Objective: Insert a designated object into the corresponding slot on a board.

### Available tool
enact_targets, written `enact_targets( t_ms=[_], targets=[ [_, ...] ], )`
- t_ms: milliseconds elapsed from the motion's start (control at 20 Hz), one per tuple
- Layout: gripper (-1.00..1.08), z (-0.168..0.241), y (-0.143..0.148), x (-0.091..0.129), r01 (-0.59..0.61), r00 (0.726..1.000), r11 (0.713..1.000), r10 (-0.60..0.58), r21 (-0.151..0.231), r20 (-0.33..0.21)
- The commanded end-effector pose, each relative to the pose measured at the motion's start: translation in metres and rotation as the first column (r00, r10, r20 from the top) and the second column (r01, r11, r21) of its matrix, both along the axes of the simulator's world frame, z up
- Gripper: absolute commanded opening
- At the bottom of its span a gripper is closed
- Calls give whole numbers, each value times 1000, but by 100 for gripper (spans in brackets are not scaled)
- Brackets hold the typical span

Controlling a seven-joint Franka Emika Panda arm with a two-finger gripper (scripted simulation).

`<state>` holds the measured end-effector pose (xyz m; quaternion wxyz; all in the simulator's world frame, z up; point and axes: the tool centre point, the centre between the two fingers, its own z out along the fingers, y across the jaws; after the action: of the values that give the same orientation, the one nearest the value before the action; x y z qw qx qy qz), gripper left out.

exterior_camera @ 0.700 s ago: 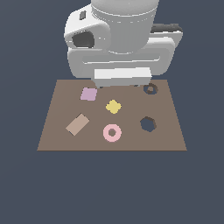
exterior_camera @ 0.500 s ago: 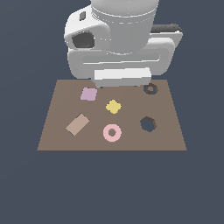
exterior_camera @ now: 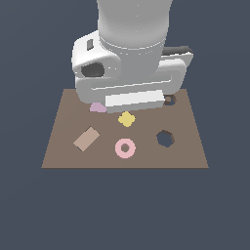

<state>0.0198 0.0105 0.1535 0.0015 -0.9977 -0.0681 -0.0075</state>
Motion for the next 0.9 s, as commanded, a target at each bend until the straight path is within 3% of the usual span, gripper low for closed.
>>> enact_targets(
  t_ms=[0, 300, 850],
  targets=[
    [100, -11, -3, 7, -38, 999, 999, 38, 0, -2],
    [100, -44, -9, 30, -160, 987, 987, 160, -1, -6],
    [100, -93, -11, 67, -338, 941, 941, 338, -3, -13]
  ],
)
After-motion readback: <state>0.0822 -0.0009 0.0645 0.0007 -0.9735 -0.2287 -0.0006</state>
